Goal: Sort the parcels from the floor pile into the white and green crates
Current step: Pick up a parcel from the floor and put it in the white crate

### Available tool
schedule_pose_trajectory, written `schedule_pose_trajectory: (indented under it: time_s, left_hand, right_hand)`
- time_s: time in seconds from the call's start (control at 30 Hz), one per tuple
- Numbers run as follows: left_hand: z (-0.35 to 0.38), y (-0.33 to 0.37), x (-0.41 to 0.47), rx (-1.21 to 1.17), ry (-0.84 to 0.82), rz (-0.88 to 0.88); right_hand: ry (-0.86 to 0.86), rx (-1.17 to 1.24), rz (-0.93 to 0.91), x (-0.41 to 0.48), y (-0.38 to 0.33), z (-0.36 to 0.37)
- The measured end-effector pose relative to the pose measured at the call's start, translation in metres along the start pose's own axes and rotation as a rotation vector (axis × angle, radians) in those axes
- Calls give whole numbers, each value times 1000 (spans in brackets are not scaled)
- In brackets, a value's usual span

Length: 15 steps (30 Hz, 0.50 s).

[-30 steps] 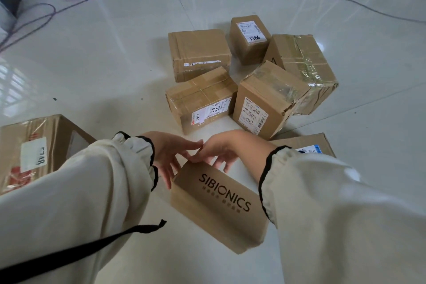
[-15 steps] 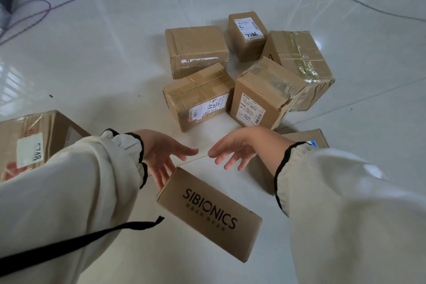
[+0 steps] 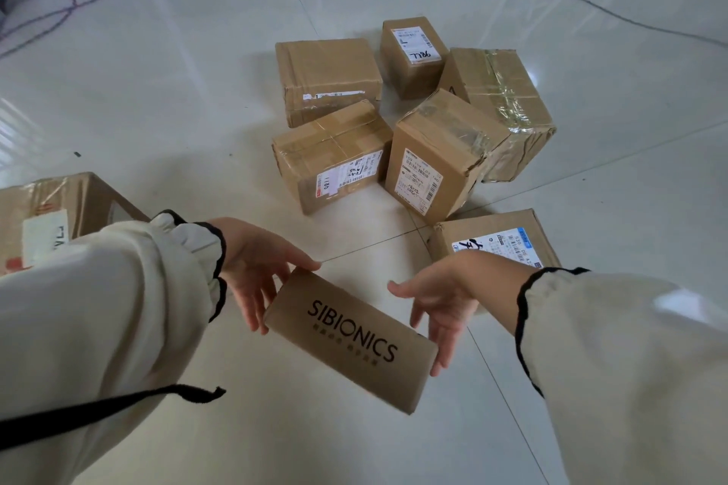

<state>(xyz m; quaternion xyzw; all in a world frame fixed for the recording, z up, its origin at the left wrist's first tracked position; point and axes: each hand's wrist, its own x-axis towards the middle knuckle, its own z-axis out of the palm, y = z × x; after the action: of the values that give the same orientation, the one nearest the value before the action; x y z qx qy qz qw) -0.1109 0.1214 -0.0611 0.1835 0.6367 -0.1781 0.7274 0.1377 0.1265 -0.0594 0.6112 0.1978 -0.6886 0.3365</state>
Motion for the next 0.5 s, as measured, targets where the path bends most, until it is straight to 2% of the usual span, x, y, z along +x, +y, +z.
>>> schedule_pose_trajectory:
  time_s: [0.13,0.3,0.4,0.5]
  left_hand:
    - [-6,0,-9,-133,134,137]
    - [-18,-10,-21,-204,296,366]
    - [-13,-10,-10,-105,371,394]
    - [1,-5,8,-22,370,355]
  right_hand:
    - [74,79,-160,-23,-13,-4]
    - [323,-80,-405,-37,-26,-10]
    - [566,-155,-540,-27,-30,-14]
    - [569,-90,-539,-15,-29,-13]
